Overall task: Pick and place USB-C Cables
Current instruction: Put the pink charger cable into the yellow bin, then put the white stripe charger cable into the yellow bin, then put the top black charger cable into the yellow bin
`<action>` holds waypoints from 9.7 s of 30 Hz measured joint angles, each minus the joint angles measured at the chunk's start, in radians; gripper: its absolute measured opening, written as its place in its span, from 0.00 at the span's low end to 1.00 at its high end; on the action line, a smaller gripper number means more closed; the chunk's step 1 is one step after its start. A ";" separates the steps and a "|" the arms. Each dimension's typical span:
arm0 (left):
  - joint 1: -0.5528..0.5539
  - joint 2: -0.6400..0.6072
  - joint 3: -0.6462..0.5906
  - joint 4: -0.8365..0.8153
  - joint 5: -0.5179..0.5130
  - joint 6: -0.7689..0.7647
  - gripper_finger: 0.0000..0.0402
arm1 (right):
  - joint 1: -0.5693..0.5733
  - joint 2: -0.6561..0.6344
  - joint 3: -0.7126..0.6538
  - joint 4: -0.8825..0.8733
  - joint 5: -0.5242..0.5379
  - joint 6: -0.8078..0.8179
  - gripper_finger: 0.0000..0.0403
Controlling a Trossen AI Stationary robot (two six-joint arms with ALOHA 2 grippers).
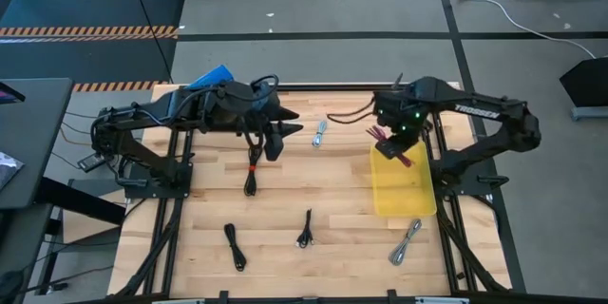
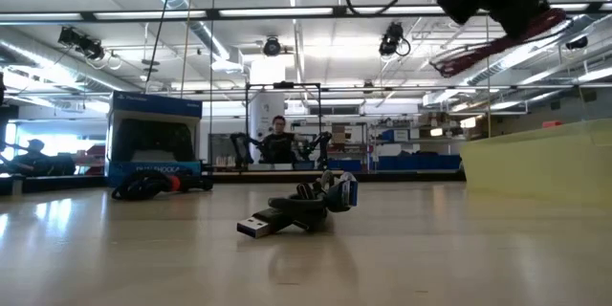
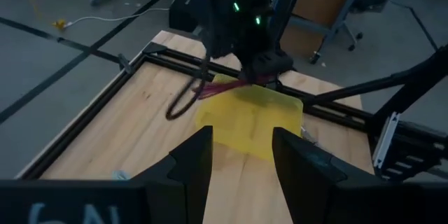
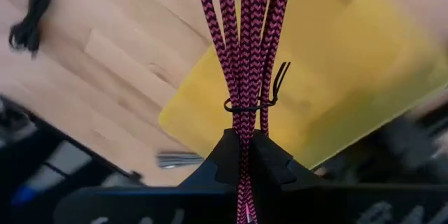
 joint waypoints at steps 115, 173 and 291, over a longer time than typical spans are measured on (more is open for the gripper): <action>-0.080 0.000 0.000 -0.167 0.042 -0.369 0.39 | 1.000 0.408 -0.200 0.606 -0.030 -0.250 0.58; -0.190 0.000 0.000 -0.126 -0.095 -0.285 0.39 | 0.890 0.162 -0.059 0.356 0.113 0.585 0.04; 0.003 0.110 -0.682 -0.268 0.217 -0.817 0.40 | 0.266 -0.053 0.261 0.091 0.444 -0.077 0.48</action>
